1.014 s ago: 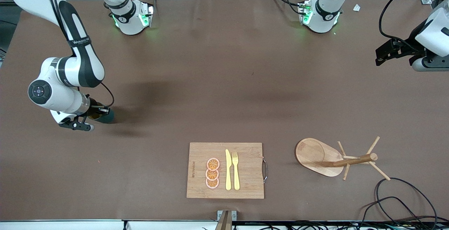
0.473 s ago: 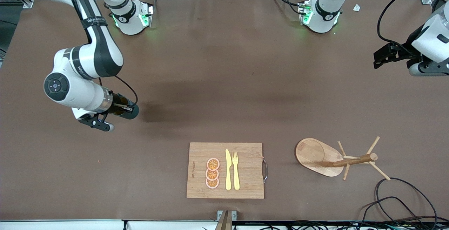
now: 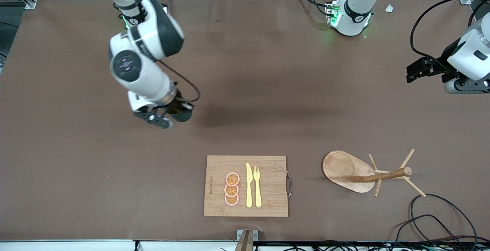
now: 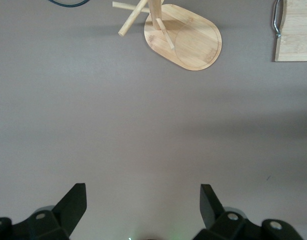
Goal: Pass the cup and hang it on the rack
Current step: 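Carry the mug to mid-table with the right gripper while the left gripper approaches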
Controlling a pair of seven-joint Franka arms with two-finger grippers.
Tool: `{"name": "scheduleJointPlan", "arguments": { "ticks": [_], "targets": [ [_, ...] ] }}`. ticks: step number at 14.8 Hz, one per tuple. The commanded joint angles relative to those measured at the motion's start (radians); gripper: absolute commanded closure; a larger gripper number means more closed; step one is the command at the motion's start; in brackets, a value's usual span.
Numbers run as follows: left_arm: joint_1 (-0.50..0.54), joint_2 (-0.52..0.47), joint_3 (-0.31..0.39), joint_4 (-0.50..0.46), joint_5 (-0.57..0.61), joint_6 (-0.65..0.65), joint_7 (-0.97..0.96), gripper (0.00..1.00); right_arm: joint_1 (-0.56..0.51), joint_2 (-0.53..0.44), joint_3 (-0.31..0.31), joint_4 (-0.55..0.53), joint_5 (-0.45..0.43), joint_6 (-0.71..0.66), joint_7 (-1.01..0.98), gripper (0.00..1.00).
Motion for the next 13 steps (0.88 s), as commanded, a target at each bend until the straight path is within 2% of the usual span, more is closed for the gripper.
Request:
{"name": "scheduleJointPlan", "arguments": {
  "ticks": [1,6,8,10,13],
  "targets": [
    [0.002,0.010,-0.004,0.012,0.019,0.008,-0.004,0.00,0.099,0.123,-0.013,0.152,0.016,-0.024,0.007,1.00],
    [-0.007,0.024,-0.004,0.012,0.021,0.028,-0.009,0.00,0.220,0.272,-0.013,0.253,0.011,-0.016,0.002,1.00],
    [-0.010,0.024,-0.004,0.012,0.021,0.034,-0.010,0.00,0.274,0.317,-0.014,0.291,0.008,0.004,-0.078,1.00],
    [-0.014,0.025,-0.004,0.012,0.021,0.039,-0.012,0.00,0.289,0.369,-0.013,0.333,0.013,0.069,-0.047,1.00],
    [-0.016,0.039,-0.006,0.014,0.021,0.051,-0.013,0.00,0.283,0.432,-0.016,0.391,0.010,0.088,-0.025,1.00]
  ]
}}
